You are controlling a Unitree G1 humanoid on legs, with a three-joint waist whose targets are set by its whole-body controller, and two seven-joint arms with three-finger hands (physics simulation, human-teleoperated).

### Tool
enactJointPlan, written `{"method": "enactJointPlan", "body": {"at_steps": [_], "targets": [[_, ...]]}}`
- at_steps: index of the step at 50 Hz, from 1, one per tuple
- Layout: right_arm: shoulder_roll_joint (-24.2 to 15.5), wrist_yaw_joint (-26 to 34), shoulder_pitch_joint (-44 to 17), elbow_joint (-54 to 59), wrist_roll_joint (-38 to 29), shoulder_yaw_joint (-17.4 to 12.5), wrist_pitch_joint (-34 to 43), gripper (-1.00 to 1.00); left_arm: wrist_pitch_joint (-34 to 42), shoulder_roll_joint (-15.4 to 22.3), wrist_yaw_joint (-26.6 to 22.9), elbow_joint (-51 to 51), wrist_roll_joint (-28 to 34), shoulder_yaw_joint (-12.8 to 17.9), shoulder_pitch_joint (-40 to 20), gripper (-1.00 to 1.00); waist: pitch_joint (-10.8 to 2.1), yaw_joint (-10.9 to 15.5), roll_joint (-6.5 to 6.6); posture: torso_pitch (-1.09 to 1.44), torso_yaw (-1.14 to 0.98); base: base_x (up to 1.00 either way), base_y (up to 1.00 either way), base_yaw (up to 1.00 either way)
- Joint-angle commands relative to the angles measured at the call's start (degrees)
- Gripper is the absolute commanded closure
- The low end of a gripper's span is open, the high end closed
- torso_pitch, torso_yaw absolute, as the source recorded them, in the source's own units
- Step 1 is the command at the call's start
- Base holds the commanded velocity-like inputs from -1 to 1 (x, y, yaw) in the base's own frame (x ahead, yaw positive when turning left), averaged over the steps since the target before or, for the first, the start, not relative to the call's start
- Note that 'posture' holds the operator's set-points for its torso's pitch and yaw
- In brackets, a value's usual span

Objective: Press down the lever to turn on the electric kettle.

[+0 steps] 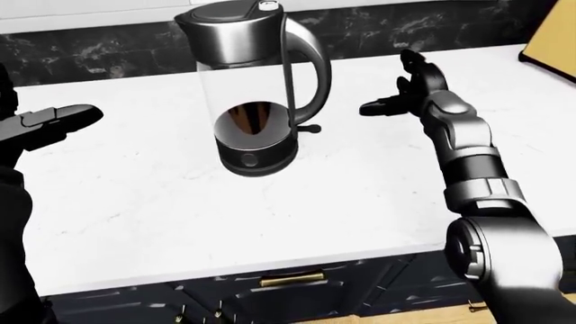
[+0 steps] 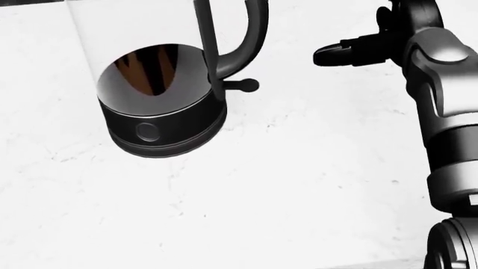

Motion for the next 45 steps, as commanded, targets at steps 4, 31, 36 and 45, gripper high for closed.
{"method": "enactJointPlan", "body": {"at_steps": [4,31,36,45], "targets": [[-0.17,-0.4,-3.82,0.85,-0.71,0.05,-3.38,-1.0,-1.55,1.35,-0.05,-1.51,0.06,1.03,-1.29,-1.0,-1.62,-0.03,0.2,0.0,0.0,0.0,0.0,0.0],[2.98,-1.5,-10.12,10.49,-2.35,1.09,-6.13,-1.0,-1.6,1.54,0.08,-1.46,-0.39,1.3,-1.09,-1.0,-1.72,-0.19,0.63,0.0,0.0,0.0,0.0,0.0],[3.56,-1.84,-10.77,11.47,-2.82,1.24,-6.23,-1.0,-1.6,1.52,0.14,-1.5,-0.45,1.33,-1.02,-1.0,-1.69,-0.23,0.72,0.0,0.0,0.0,0.0,0.0],[4.6,-2.56,-12.01,12.57,-3.5,1.47,-5.95,-1.0,-1.35,1.69,0.34,-1.67,-0.77,1.5,-1.12,-1.0,-1.65,-0.26,0.84,0.0,0.0,0.0,0.0,0.0]]}}
